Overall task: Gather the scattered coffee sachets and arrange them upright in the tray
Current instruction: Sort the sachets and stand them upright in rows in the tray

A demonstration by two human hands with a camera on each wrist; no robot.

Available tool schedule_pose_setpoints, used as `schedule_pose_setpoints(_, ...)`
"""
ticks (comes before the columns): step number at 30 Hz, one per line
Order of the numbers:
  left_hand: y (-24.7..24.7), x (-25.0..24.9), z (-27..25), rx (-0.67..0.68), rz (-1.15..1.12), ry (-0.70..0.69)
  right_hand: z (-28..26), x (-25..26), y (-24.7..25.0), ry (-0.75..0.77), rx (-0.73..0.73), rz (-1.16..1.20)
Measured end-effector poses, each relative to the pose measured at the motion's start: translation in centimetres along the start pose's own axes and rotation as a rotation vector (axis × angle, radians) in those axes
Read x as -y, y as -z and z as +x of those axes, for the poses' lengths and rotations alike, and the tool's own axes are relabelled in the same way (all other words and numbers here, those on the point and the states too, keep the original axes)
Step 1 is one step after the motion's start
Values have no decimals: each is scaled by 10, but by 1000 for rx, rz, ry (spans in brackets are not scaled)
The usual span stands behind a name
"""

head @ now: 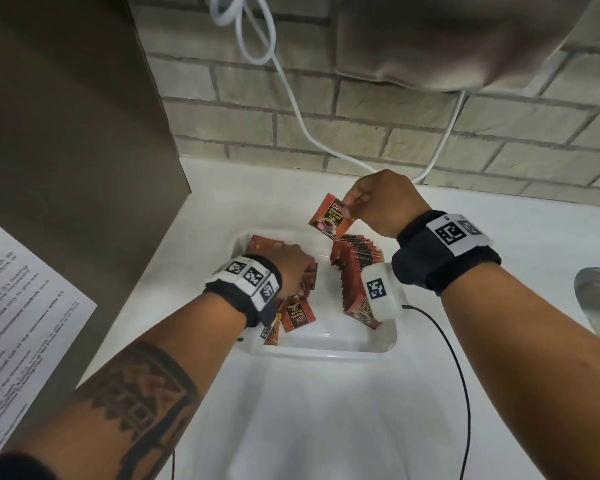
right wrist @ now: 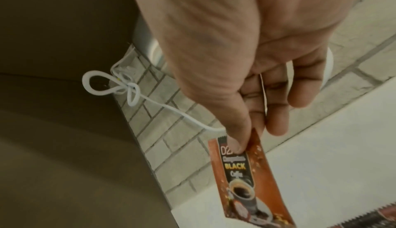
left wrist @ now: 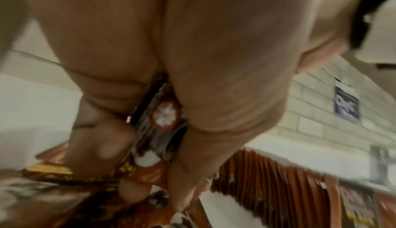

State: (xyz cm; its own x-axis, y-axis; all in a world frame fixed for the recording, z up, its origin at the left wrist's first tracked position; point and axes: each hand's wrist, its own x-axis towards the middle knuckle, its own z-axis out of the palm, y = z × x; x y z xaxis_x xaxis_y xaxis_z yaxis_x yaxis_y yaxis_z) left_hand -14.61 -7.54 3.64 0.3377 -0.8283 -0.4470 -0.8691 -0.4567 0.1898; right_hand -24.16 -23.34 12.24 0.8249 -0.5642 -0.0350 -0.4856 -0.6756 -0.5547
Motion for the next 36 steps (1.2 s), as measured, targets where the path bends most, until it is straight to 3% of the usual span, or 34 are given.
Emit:
schedule_pose_setpoints(4,-7,-12,22,36,271,-41,11,1,-13,-56,90,-203)
schedule_pose_setpoints(10,-6,-21,21,141,351,-37,28,-3,-39,-109,159,-324)
schedule_pose_setpoints(17,-8,-23,17,127,353,2,42,-4,-63,-66,192,-624)
schedule_pose_setpoints(23,7,-25,13,99,247,-12,52,-8,-78,-124,230,-531)
schedule_pose_setpoints(36,23,-34,9,155,297,-102,71,-20,-97,-194,242,-495)
